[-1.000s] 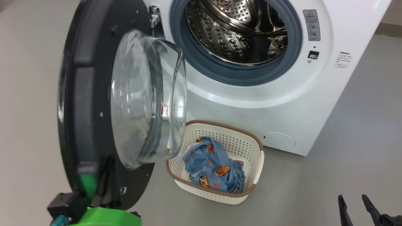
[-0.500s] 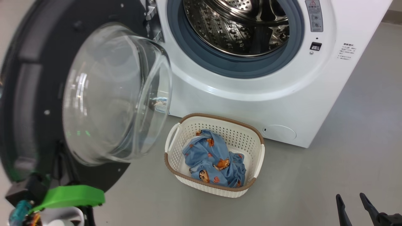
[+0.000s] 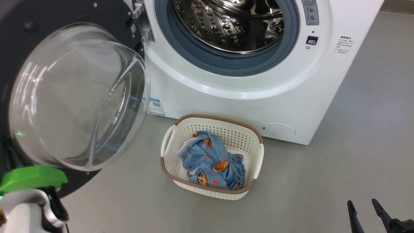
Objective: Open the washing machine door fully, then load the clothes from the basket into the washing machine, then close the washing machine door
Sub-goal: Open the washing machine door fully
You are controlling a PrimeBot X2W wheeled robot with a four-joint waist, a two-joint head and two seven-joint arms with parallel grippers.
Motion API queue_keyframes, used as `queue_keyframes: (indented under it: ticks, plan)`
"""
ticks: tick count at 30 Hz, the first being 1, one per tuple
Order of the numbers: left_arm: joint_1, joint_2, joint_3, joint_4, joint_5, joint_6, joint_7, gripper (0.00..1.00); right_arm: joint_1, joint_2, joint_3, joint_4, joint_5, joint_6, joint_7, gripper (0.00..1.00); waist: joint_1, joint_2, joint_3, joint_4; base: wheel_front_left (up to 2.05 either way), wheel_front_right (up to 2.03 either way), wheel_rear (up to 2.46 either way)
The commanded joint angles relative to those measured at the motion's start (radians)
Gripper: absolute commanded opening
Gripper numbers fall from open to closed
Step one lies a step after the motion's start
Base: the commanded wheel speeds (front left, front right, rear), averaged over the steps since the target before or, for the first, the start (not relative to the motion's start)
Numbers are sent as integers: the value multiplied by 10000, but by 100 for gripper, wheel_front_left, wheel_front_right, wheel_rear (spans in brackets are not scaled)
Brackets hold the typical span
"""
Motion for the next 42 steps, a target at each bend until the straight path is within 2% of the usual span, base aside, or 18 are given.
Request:
queue_keyframes:
  ticks: [1,10,15,21,27,28,29,30,31,32,33,38,42]
  plan:
    - [-553,492,608,-39,161,6,-87,0,-349,-202,305,-163,-60,16,-120,100,0,0,-30,-45,0,0,0]
    - [-1441,711,1670,1583,799,-463,-90,0,-379,-101,383,-24,-58,16,-120,100,0,0,-206,-191,0,0,0]
    - [-1592,762,2097,1961,1107,-756,-90,0,-373,-116,394,9,-16,16,-120,100,0,0,-326,-284,0,0,0]
    - [-1352,339,2556,1654,1276,-988,-91,0,-275,-38,361,35,-19,16,-120,100,0,0,-573,-352,0,0,0]
    - [-850,-144,2808,562,1451,-1216,-91,0,-143,18,479,14,2,16,-120,100,0,0,-848,-475,0,0,0]
    - [-765,-196,2831,272,1509,-1229,-91,7,-119,11,537,5,10,16,-120,100,0,0,-873,-516,0,0,0]
    - [-680,-259,2853,-57,1546,-1231,-91,29,-106,-1,587,-14,18,16,-120,100,0,0,-892,-558,0,0,0]
    - [-680,-259,2853,-57,1546,-1231,-91,29,-106,-1,587,-14,18,16,-120,100,0,0,-892,-558,0,0,0]
    - [-576,-322,2825,-443,1624,-1230,-91,45,-100,-14,601,-50,31,16,-120,100,0,0,-906,-604,0,0,0]
    - [-462,-386,2791,-829,1661,-1238,-91,69,-102,-21,622,-76,44,16,-120,100,0,0,-916,-668,0,0,0]
    - [-343,-436,2743,-1175,1693,-1248,-91,98,-112,-36,661,-88,54,16,-120,100,0,0,-917,-735,0,0,0]
    - [216,-599,2130,-2739,1647,-1395,-91,100,-197,-41,734,-205,62,16,-120,100,0,0,-913,-1141,0,0,0]
    - [644,-642,1183,-3602,1576,-1680,-91,100,-251,4,753,-311,39,16,-120,100,0,0,-887,-1523,0,0,0]
